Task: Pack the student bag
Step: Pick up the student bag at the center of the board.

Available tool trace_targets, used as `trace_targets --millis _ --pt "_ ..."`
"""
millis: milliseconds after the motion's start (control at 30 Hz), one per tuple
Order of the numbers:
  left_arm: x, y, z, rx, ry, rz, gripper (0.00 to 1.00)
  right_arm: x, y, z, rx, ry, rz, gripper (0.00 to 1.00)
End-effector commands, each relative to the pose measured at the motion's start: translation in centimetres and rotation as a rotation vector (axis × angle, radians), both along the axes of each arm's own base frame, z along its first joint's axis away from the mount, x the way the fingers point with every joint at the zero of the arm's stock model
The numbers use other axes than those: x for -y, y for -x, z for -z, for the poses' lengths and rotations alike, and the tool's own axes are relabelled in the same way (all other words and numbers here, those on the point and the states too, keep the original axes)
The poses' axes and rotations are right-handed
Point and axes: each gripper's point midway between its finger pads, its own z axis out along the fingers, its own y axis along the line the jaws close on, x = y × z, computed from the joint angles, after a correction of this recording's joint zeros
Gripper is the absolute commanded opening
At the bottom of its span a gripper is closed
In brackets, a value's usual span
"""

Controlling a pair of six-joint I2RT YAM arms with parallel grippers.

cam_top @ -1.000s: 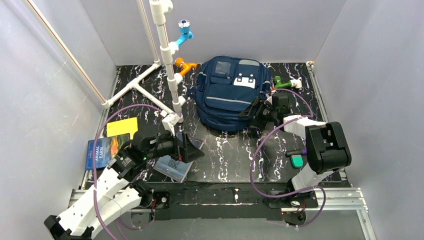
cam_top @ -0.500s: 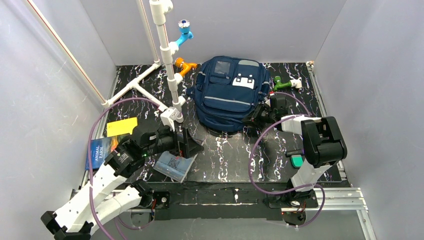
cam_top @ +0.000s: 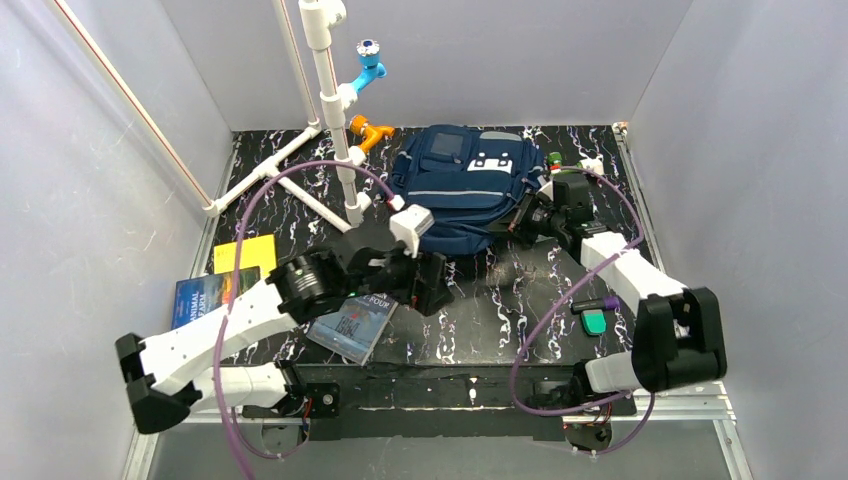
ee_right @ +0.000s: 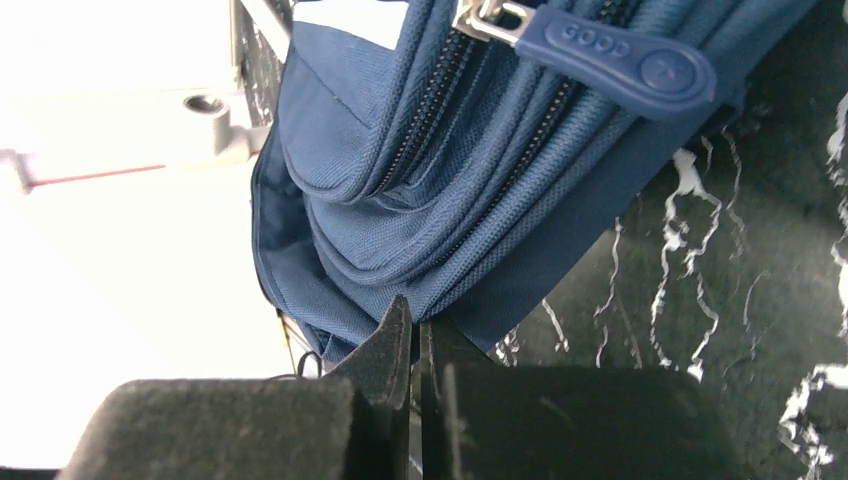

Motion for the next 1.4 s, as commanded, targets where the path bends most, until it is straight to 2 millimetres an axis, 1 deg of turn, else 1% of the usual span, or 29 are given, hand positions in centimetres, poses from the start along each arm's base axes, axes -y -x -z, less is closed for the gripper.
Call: trace_targets --millis 0,100,200,333,400,433,467,500,567,600,633,700,733,800,867,900,933,1000,1100,1133,1233,1267,1367 --pt "0.7 -2.6 -1.0 0.136 -0.102 -0.046 0.99 -0.5 2.1 -5.4 0.062 -0.041 -0.065 0.01" --pt "2.0 -3.7 -1.3 0.197 -0.161 -0.027 0.99 -0.5 3.4 -6.2 0.062 -0.046 -0.097 0.01" --pt "3.1 -4.6 -1.4 0.237 -0.218 -0.011 0.99 -0.3 4.5 -6.2 0.066 -0.030 -0.129 0.01" --pt "4.4 -5.7 -0.1 0.257 -0.279 0.012 0.99 0.2 5.5 -6.6 0.101 0.008 -0.158 0.01" --pt "4.9 -6.4 0.9 0.267 -0.319 0.011 0.99 0.0 6.0 -7.0 0.119 -0.006 -0.181 0.01" --pt "5.6 -7.0 1.6 0.279 -0.354 0.032 0.99 -0.1 6.3 -7.3 0.130 -0.025 -0.186 0.01" --pt "6.0 -7.8 2.7 0.276 -0.388 0.041 0.99 -0.1 6.4 -7.1 0.129 -0.025 -0.182 0.01" --pt "6.5 -9.0 4.0 0.252 -0.431 0.030 0.99 -0.1 6.4 -7.0 0.127 -0.034 -0.179 0.01" --pt "7.4 -9.6 5.0 0.224 -0.427 0.029 0.99 -0.3 6.5 -7.4 0.133 -0.048 -0.188 0.01" --pt "7.6 -10.3 5.7 0.203 -0.437 0.005 0.99 -0.3 6.4 -7.9 0.150 -0.049 -0.188 0.01" --pt "7.5 -10.6 6.0 0.195 -0.443 -0.014 0.96 -0.3 6.3 -8.0 0.153 -0.045 -0.184 0.01" --pt "7.2 -11.3 6.5 0.176 -0.452 -0.055 0.89 -0.2 6.2 -8.2 0.164 -0.038 -0.177 0.01" --pt "6.9 -11.6 6.6 0.166 -0.458 -0.071 0.79 -0.2 6.1 -8.4 0.170 -0.038 -0.175 0.01" --pt "6.6 -12.0 6.9 0.145 -0.463 -0.099 0.54 -0.1 5.8 -8.6 0.182 -0.034 -0.166 0.01" --pt "6.2 -12.3 7.1 0.131 -0.464 -0.123 0.27 0.0 5.4 -9.0 0.198 -0.024 -0.154 0.01" --pt "5.9 -12.4 7.1 0.129 -0.469 -0.137 0.11 0.0 5.2 -9.1 0.207 -0.017 -0.149 0.03" --pt "5.6 -12.6 7.0 0.131 -0.473 -0.156 0.00 0.1 4.9 -9.2 0.217 -0.008 -0.145 0.09" --pt "5.1 -12.8 6.6 0.128 -0.469 -0.179 0.00 0.3 4.3 -9.3 0.239 0.019 -0.141 0.17" --pt "4.9 -12.7 5.4 0.115 -0.421 -0.189 0.00 1.0 3.1 -9.5 0.271 0.095 -0.125 0.32" --pt "4.9 -12.7 5.1 0.112 -0.404 -0.188 0.00 1.3 2.7 -9.7 0.282 0.120 -0.113 0.38" --pt "4.9 -12.7 4.1 0.102 -0.366 -0.187 0.00 2.0 1.7 -10.1 0.315 0.176 -0.081 0.66" --pt "4.8 -12.8 3.9 0.096 -0.355 -0.192 0.00 2.4 1.4 -10.3 0.326 0.197 -0.067 0.73" --pt "4.7 -12.9 3.0 0.062 -0.301 -0.208 0.00 4.1 0.7 -10.2 0.333 0.285 0.010 0.80"
